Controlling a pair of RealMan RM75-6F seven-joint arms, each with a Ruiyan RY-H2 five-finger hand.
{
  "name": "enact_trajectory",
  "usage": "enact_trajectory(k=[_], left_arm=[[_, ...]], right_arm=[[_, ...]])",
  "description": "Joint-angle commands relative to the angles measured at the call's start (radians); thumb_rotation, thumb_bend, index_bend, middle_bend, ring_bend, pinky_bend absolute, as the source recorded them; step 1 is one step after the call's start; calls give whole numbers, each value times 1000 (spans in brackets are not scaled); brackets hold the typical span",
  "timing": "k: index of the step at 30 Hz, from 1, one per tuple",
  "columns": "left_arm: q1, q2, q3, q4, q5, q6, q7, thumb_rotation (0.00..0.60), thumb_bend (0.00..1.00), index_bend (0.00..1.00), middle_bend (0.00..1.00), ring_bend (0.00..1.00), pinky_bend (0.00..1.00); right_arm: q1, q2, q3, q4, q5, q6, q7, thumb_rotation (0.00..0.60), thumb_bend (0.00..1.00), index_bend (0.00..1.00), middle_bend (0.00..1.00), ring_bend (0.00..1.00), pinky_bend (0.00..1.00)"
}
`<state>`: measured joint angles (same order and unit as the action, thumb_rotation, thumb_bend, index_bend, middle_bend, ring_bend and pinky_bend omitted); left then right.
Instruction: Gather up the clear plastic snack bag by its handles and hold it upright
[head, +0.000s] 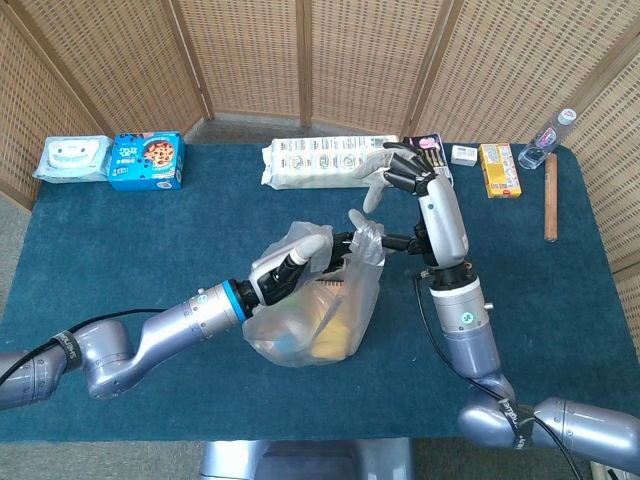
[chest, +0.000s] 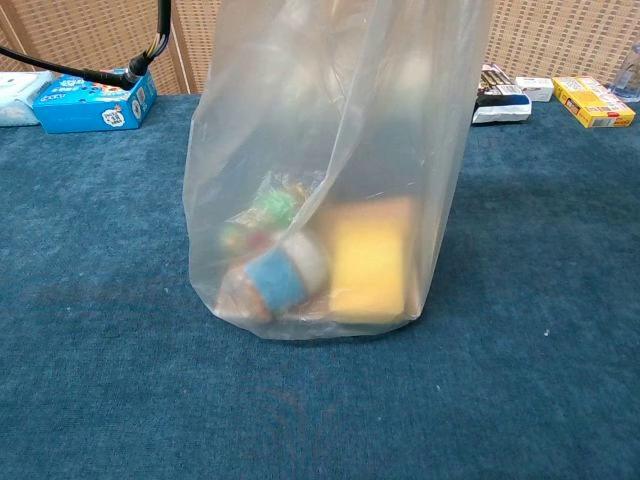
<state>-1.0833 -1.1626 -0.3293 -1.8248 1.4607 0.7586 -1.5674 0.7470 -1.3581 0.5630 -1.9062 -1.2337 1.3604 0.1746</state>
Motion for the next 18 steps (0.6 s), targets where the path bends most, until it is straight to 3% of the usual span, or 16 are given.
enact_trajectory(k=[1, 18], left_arm=[[0, -1, -2, -1, 3, 1, -1, 0, 165, 208, 162, 49, 182], [9, 31, 27, -8, 75, 14, -92, 0, 164, 207, 163, 48, 180]], right_arm=[[0, -1, -1, 0, 0, 0, 0, 600, 329, 633, 433, 320, 174], [-9, 8, 3, -3, 3, 8, 9, 600, 329, 633, 433, 320, 174]])
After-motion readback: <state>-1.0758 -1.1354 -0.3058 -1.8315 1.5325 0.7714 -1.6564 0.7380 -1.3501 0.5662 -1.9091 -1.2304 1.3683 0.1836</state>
